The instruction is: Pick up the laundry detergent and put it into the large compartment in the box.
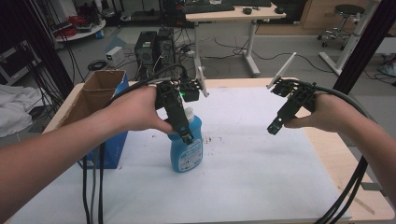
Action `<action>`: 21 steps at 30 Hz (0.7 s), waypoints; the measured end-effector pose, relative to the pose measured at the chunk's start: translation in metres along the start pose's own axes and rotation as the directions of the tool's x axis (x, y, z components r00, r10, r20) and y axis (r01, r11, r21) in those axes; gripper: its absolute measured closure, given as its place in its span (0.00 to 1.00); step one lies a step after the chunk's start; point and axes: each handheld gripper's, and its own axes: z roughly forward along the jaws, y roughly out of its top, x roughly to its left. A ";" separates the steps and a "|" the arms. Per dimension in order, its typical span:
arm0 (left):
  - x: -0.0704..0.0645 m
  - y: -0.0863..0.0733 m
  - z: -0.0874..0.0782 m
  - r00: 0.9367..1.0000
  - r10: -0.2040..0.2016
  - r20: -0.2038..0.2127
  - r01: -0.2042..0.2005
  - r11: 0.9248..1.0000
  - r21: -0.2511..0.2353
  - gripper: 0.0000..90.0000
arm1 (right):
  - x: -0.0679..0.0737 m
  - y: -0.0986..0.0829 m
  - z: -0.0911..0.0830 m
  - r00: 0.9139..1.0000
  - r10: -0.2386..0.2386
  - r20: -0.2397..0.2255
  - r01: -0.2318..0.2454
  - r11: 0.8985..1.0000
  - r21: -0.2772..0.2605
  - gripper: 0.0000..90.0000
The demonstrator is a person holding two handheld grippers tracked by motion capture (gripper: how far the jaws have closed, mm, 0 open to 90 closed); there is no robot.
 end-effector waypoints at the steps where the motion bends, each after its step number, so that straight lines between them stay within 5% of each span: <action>1: 0.000 0.001 0.001 1.000 -0.001 -0.001 0.001 1.000 0.001 0.19 | 0.000 0.000 0.000 1.000 0.000 0.001 0.000 1.000 0.001 0.15; 21: 0.002 0.006 0.018 0.999 -0.035 -0.026 0.036 0.999 0.038 0.19 | 0.000 -0.001 0.001 1.000 0.001 -0.002 -0.001 1.000 0.002 0.15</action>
